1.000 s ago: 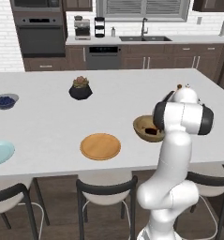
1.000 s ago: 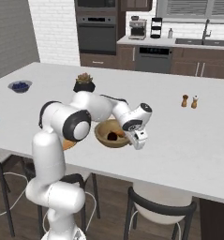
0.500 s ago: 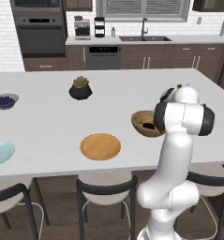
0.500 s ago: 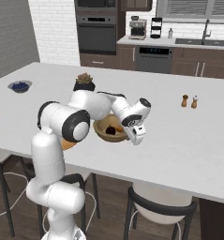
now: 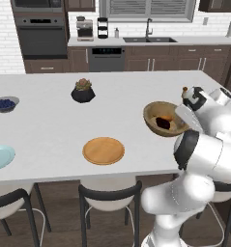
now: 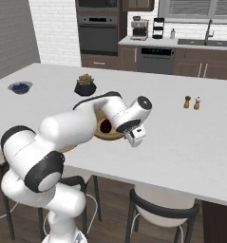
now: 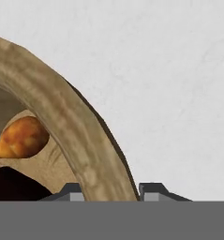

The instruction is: Pick the chicken drumstick and avocado from their plates and place them in the bowl. Then put the bowl in the fridge.

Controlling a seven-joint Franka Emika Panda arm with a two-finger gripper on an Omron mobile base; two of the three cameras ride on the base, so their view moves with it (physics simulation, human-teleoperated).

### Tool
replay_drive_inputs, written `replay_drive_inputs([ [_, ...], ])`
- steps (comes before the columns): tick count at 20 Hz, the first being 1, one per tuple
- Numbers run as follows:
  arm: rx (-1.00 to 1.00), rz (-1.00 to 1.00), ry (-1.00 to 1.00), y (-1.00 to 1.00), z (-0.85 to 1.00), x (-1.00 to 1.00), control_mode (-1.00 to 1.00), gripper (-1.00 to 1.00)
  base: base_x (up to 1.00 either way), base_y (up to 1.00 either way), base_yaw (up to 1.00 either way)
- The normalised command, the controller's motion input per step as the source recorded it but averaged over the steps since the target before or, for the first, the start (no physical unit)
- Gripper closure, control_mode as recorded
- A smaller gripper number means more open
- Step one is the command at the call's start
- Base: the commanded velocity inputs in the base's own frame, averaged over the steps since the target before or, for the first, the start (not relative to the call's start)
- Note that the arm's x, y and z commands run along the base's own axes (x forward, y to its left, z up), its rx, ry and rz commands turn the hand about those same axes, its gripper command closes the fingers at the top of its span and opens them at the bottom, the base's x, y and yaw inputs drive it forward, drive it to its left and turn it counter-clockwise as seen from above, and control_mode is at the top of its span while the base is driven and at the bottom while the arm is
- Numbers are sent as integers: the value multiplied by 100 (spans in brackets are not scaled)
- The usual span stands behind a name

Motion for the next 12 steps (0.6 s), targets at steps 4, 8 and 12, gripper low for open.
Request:
replay_drive_inputs([
  [4,3,-15,9,0,100,-100,-100,100,0,0,0],
  [8,2,-17,18,7,92,-100,-100,100,0,0,0],
  [12,-2,-18,8,35,49,-90,-100,100,0,0,0],
])
